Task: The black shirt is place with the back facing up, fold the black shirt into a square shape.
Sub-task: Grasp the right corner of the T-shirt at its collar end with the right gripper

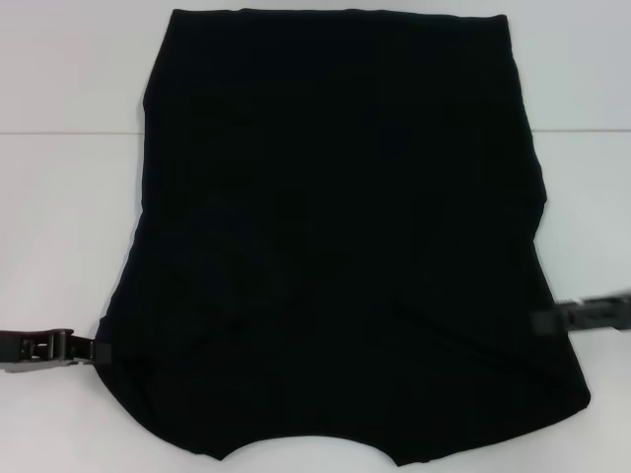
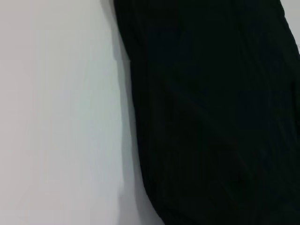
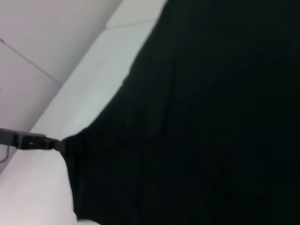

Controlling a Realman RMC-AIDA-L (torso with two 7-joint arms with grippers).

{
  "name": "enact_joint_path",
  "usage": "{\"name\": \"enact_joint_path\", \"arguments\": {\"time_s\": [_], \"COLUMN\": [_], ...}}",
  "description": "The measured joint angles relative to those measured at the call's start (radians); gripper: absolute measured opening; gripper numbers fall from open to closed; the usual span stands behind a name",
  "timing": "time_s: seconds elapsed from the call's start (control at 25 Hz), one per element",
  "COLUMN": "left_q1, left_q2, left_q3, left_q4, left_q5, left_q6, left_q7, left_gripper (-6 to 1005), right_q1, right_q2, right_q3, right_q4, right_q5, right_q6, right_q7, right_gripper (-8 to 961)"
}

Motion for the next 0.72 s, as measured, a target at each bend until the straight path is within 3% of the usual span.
{"name": "enact_joint_path", "arguments": {"time_s": [0.12, 0.32, 0.72], "left_q1": [0.001, -0.002, -0.002], "left_q2": [-0.001, -0.001, 0.000], "left_q3": [0.000, 0.001, 0.001], "left_q4": [-0.003, -0.014, -0.028], "left_q5": [-0.003, -0.003, -0.004], "left_q6": [-0.006, -0.013, -0.027], "left_q7": [0.001, 0.007, 0.013], "left_gripper": [45, 45, 45], "right_q1": [-0.030, -0.051, -0.041], "right_q2": [-0.015, -0.020, -0.009], "right_q3": [0.003, 0.049, 0.051], "right_q4": [-0.008, -0.012, -0.011], "right_q5": [-0.040, -0.138, -0.231], "right_q6": [-0.008, -0.014, 0.005], "right_q7": [0.031, 0.040, 0.064], "right_gripper": [878, 878, 877]}}
